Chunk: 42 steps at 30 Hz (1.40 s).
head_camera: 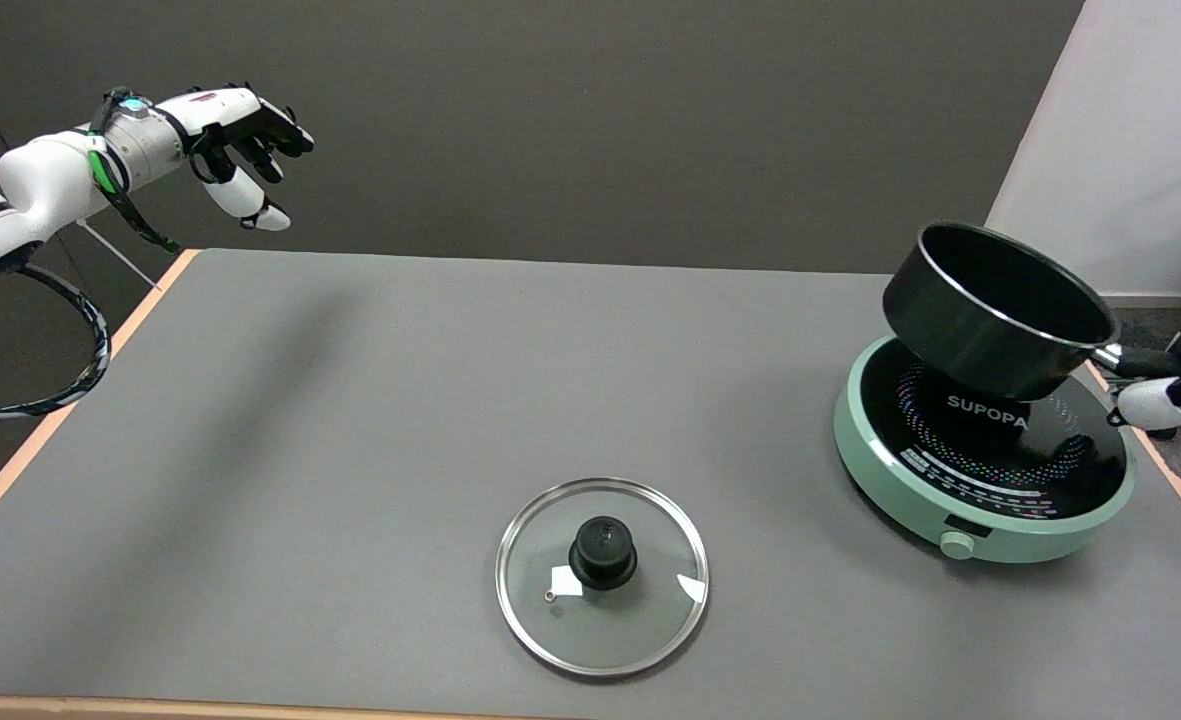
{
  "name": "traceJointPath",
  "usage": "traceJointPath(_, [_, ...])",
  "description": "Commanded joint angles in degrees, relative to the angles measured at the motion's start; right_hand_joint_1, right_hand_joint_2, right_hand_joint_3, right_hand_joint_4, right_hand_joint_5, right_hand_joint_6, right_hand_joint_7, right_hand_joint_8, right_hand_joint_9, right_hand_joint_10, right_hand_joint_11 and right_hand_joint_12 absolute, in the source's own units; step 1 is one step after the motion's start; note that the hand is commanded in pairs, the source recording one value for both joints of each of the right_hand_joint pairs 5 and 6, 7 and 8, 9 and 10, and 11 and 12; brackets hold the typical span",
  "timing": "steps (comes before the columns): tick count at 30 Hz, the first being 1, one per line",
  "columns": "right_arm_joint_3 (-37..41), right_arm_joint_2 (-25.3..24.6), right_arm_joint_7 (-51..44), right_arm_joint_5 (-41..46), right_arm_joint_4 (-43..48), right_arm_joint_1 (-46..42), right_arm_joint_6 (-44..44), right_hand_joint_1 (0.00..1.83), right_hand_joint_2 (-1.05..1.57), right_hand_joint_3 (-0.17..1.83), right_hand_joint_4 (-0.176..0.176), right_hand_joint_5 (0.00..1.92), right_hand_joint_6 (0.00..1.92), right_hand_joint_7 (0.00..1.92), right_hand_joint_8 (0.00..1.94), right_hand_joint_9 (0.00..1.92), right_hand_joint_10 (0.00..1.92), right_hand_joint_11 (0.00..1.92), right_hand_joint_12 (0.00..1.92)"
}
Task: Place the pot onto the induction cooker.
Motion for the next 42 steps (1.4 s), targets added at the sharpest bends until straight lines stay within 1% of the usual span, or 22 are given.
traceJointPath(1, [1.49, 4.49, 17.64, -17.01, 0.41, -5.22, -11.40, 1.05, 1.25, 0.88, -0.065, 1.85, 1.85, 1.85, 1.85, 1.85, 1.85, 1.85, 1.85])
traceJointPath(4, [4.38, 4.96, 19.62, -17.01, 0.41, -8.39, -9.33, 1.04, 1.26, 0.87, -0.066, 1.85, 1.85, 1.85, 1.85, 1.85, 1.85, 1.85, 1.85])
traceJointPath(6, [6.13, 4.80, 21.02, -17.01, 0.41, -10.95, -6.41, 1.04, 1.26, 0.87, -0.066, 1.85, 1.85, 1.85, 1.85, 1.85, 1.85, 1.85, 1.85])
traceJointPath(11, [11.39, 3.84, 27.71, -18.54, 0.37, -15.61, 3.41, 1.03, 1.27, 0.87, -0.067, 1.85, 1.85, 1.85, 1.85, 1.85, 1.85, 1.85, 1.85])
traceJointPath(14, [14.37, 3.53, 30.49, -19.01, 0.25, -16.60, 8.13, 1.03, 1.27, 0.87, -0.067, 1.85, 1.85, 1.85, 1.85, 1.85, 1.85, 1.85, 1.85])
traceJointPath(17, [15.84, 3.05, 31.28, -19.01, 0.33, -17.00, 14.18, 1.03, 1.27, 0.86, -0.067, 1.85, 1.85, 1.85, 1.85, 1.85, 1.85, 1.85, 1.85])
traceJointPath(23, [14.97, 1.95, 30.65, -18.73, 0.25, -18.51, 21.33, 1.05, 1.26, 0.86, -0.069, 1.84, 1.84, 1.84, 1.84, 1.84, 1.84, 1.84, 1.84])
traceJointPath(27, [16.91, 1.69, 31.25, -17.98, 0.25, -22.99, 27.25, 1.05, 1.24, 0.87, -0.074, 1.82, 1.82, 1.82, 1.82, 1.82, 1.82, 1.82, 1.82])
traceJointPath(29, [17.92, 1.69, 31.28, -15.69, 0.05, -25.60, 30.19, 1.05, 1.24, 0.87, -0.074, 1.82, 1.82, 1.82, 1.82, 1.82, 1.82, 1.82, 1.82])
traceJointPath(34, [18.96, 1.27, 31.28, -11.73, -0.07, -33.20, 34.15, 1.05, 1.27, 0.85, -0.071, 1.83, 1.83, 1.83, 1.83, 1.83, 1.83, 1.83, 1.83])
traceJointPath(37, [19.68, 0.20, 31.28, -10.21, -0.14, -36.29, 34.57, 1.04, 1.32, 0.81, -0.070, 1.84, 1.84, 1.84, 1.84, 1.84, 1.84, 1.84, 1.84])
traceJointPath(42, [21.64, -0.15, 31.49, -6.41, -0.35, -41.61, 35.33, 1.00, 1.44, 0.73, -0.049, 1.91, 1.91, 1.91, 1.91, 1.91, 1.91, 1.91, 1.91])
